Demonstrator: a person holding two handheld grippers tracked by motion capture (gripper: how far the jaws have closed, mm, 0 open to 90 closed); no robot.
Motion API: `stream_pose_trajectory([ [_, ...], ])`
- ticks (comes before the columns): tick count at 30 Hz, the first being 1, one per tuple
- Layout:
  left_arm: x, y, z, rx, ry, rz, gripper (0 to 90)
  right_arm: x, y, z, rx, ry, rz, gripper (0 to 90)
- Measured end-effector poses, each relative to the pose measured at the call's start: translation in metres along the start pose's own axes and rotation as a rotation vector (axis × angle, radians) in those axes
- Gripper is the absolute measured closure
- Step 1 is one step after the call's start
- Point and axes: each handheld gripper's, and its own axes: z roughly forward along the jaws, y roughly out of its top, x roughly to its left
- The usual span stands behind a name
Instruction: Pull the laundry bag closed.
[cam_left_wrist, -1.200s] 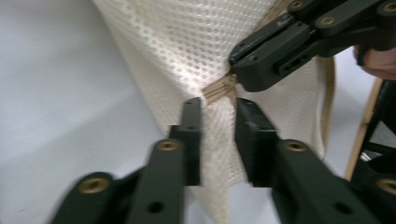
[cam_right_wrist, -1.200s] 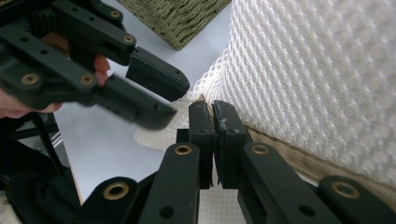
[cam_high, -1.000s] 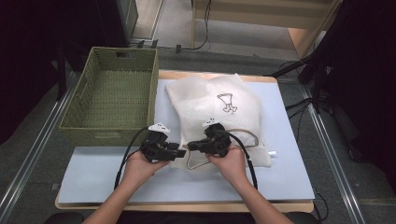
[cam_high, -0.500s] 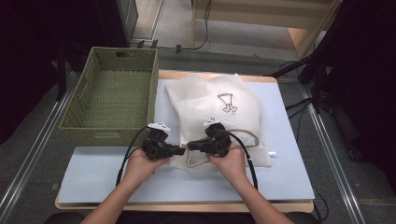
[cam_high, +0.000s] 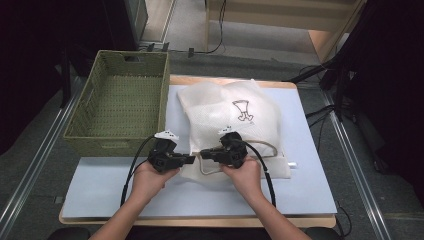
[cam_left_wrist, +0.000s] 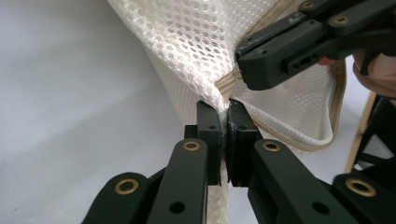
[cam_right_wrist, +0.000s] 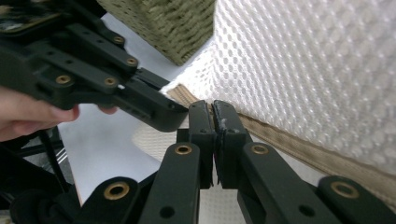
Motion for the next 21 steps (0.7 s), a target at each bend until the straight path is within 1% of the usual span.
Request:
stream_pose_trajectory([
  [2,-0.002,0.001,0.001,0.002,0.024,0.041,84.8,0.001,0.000,0.001,0.008,0.016,0.008,88.9],
  [3,-0.002,0.001,0.002,0.011,0.032,0.050,82.9,0.002,0.000,0.001,0.011,0.012,0.007,88.9],
  [4,-0.002,0.002,0.003,0.010,0.028,0.047,80.9,0.002,0.001,0.001,0.013,0.013,0.001,88.8],
  [7,0.004,0.003,0.006,0.010,-0.008,0.031,76.8,0.001,0.000,0.000,0.018,0.027,0.007,88.9],
  [8,0.005,0.003,0.007,0.010,-0.021,0.025,77.2,0.001,0.000,0.000,0.021,0.030,0.005,88.9],
  [10,0.005,0.003,0.007,0.010,-0.042,0.015,83.6,0.000,0.000,0.000,0.022,0.021,0.004,88.8],
  [11,0.004,0.003,0.007,0.007,-0.045,0.020,85.3,0.000,0.000,0.000,0.023,0.018,0.012,88.8],
  [13,0.001,0.003,0.007,0.008,-0.054,0.017,86.8,-0.004,0.000,0.000,0.025,0.011,0.025,88.8],
  [15,-0.001,0.003,0.006,0.004,-0.039,0.020,87.4,-0.007,0.000,0.001,0.027,0.019,0.039,88.9],
  [16,-0.002,0.003,0.005,0.004,-0.027,0.021,87.5,-0.008,0.000,0.001,0.019,0.016,0.044,88.9],
  [18,-0.003,0.002,0.003,-0.011,-0.005,0.016,87.8,-0.009,-0.001,0.001,0.005,0.018,0.055,89.0],
  [19,-0.003,0.002,0.000,-0.023,-0.005,0.002,87.9,-0.010,-0.002,0.000,0.001,0.017,0.056,89.0],
  [20,-0.002,0.002,-0.002,-0.028,0.001,0.002,87.9,-0.010,-0.002,-0.001,-0.011,0.032,0.065,89.0],
  [21,-0.001,0.002,-0.005,-0.038,0.012,0.001,87.9,-0.009,-0.002,-0.002,-0.010,0.019,0.063,89.1],
])
